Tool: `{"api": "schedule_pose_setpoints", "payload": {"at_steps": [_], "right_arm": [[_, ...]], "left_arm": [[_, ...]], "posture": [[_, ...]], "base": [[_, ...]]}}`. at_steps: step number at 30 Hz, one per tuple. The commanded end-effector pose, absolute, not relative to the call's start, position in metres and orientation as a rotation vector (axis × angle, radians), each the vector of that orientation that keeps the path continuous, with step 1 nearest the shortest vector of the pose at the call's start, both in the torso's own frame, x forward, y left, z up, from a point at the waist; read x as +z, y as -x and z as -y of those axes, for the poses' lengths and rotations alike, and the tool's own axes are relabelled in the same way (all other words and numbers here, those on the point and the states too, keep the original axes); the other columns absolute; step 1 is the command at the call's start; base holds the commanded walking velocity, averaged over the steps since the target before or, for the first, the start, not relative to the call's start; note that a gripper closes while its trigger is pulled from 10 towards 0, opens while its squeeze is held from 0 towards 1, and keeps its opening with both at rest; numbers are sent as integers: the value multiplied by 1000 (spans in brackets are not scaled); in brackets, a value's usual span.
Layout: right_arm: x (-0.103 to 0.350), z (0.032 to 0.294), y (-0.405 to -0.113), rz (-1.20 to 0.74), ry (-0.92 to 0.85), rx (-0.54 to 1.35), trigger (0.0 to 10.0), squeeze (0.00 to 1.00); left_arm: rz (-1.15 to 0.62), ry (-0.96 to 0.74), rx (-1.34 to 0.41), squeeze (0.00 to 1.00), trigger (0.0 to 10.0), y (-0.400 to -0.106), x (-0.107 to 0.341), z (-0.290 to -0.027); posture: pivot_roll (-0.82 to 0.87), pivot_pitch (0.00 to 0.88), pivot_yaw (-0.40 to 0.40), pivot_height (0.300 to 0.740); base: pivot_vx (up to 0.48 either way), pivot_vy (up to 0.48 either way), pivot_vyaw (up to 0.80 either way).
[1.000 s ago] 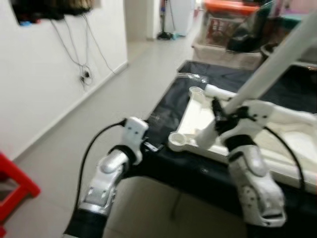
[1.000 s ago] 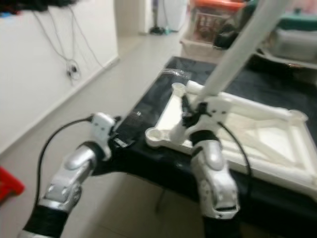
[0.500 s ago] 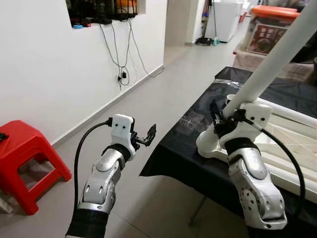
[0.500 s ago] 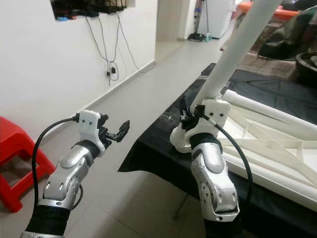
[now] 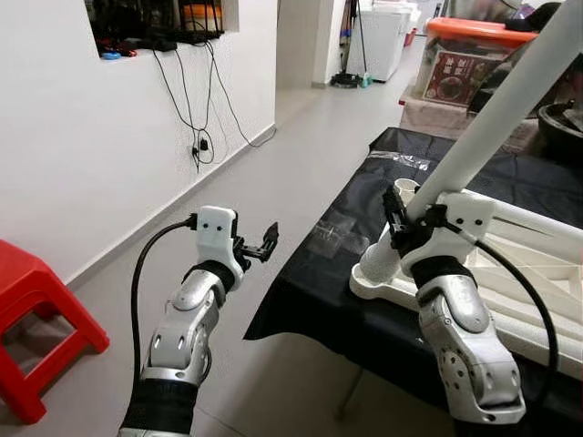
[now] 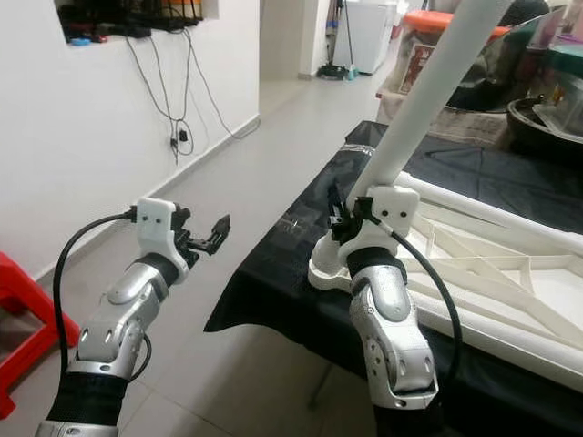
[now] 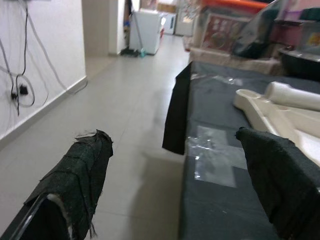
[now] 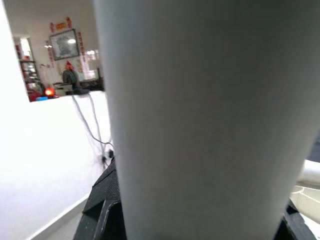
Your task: Building children table
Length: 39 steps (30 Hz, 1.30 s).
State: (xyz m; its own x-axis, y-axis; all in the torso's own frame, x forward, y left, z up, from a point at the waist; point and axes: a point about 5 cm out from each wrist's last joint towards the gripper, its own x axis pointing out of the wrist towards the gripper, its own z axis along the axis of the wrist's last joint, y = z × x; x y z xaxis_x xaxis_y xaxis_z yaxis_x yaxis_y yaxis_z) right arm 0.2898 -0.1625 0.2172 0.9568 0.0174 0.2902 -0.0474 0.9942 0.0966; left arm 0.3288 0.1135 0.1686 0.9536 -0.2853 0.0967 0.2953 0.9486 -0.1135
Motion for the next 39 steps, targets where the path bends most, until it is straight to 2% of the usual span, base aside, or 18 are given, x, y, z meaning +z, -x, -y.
{"api": "schedule_pose_setpoints", "payload": {"at_steps": [1,5,19,23,34,36,39], "right_arm": [[215,165,-289,296,-99,23,10000,0],[215,165,-290,297,-98,21,10000,0],[216,165,-291,299,-100,13,10000,0],[216,167,-292,299,-93,20,10000,0],[234,168,-331,279,-42,212,10000,0],[239,168,-348,251,-61,308,10000,0],[243,169,-356,233,-96,382,10000,0]], "left_arm": [[65,128,-286,0,10000,-332,169,-114],[67,140,-284,0,10000,-332,170,-114],[67,152,-255,0,10000,-335,172,-117],[71,172,-296,0,10000,-329,172,-107],[39,198,-493,0,10000,-300,165,-77],[11,208,-564,0,10000,-285,160,-68],[-3,203,-630,0,10000,-269,159,-62]], "posture": [[98,0,-78,740],[98,0,-78,740],[99,0,-78,740],[95,0,-73,740],[110,0,-96,740],[124,33,-108,740],[132,64,-113,740]], "base": [[266,-251,0],[268,-285,0],[0,0,0],[0,0,0],[0,0,0],[0,0,0],[0,0,0]]}}
